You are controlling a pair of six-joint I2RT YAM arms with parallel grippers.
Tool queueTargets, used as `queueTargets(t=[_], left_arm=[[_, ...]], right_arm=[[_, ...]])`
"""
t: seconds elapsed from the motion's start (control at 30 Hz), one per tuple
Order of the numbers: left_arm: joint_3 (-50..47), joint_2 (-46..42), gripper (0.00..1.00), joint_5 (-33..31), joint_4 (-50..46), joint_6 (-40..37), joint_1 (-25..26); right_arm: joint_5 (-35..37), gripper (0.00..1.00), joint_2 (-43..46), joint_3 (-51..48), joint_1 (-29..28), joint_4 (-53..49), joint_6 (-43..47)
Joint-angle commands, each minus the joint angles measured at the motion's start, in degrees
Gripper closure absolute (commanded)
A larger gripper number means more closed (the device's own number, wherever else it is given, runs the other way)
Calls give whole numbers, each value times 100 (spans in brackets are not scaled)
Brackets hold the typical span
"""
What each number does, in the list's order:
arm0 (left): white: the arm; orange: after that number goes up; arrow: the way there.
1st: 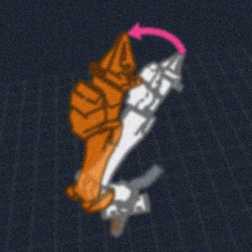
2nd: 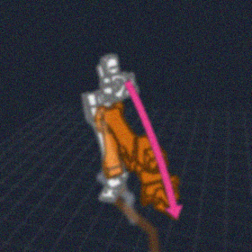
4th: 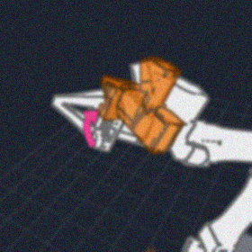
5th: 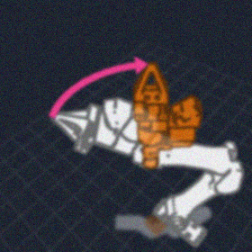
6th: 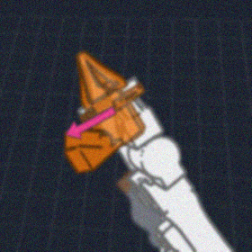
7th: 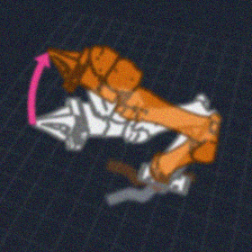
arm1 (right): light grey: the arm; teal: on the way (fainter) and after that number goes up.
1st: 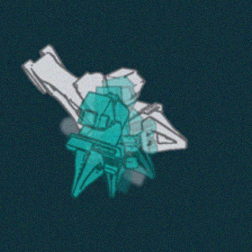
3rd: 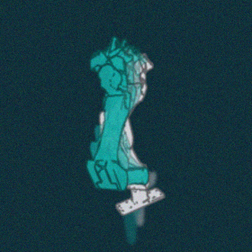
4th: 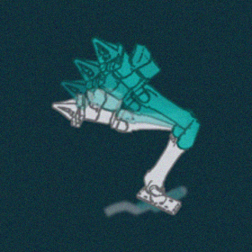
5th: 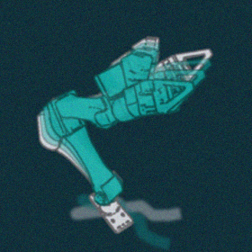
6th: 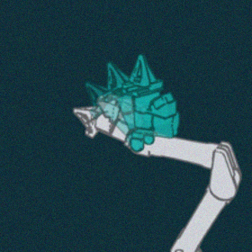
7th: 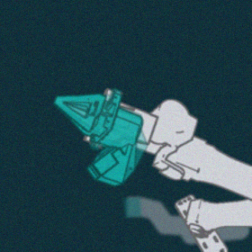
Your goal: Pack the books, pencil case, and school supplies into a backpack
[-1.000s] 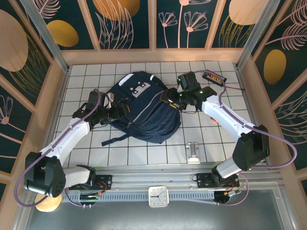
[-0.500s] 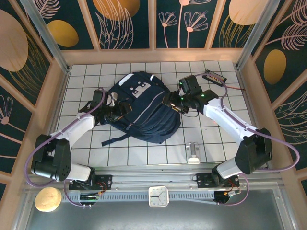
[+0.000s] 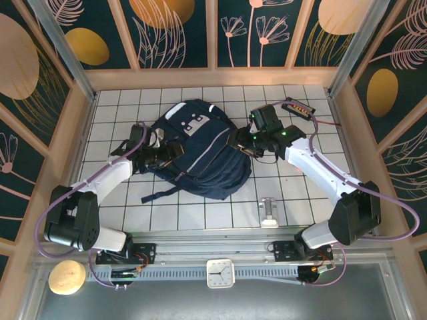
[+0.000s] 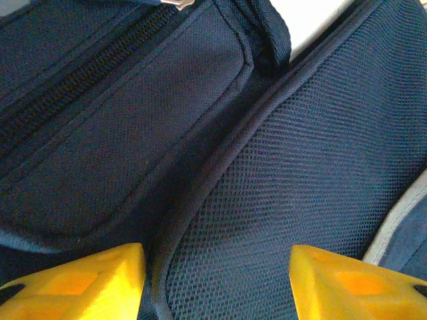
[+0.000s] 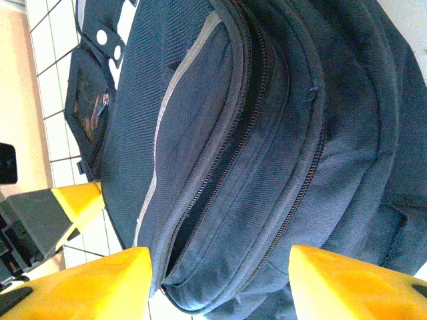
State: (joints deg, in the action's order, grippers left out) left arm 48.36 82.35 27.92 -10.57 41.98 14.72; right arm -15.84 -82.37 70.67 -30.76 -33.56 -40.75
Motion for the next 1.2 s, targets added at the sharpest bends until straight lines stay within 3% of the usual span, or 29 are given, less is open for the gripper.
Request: queueTargets(t=[0.0,0.17,0.4,0.57,0.8,1.0,1.17], left_arm=[[121,201,42,124,295,250,-18],[98,313,47,263,379,306,-7],[-35,448,83,636,851,711,-11],[-39,536,98,819,1136,948,-4],[-380,741,100,1028,3013,2524,183],[-19,1039,100,819,3556,3104,632],[95,1117,100,767,3685,3311,787]], right_arm=[[166,43,165,163,-17,-186,151],[252,43,280,192,-26,-264,178],[347,43,403,222,-26,-278,112],[551,43,423,339,-238,-357,91],[1026,44,125,550,-825,-585,-112],[2059,47,-421,1017,-1649,-1218,-149],[2705,53,-736,785,-2304,-1153,-530]])
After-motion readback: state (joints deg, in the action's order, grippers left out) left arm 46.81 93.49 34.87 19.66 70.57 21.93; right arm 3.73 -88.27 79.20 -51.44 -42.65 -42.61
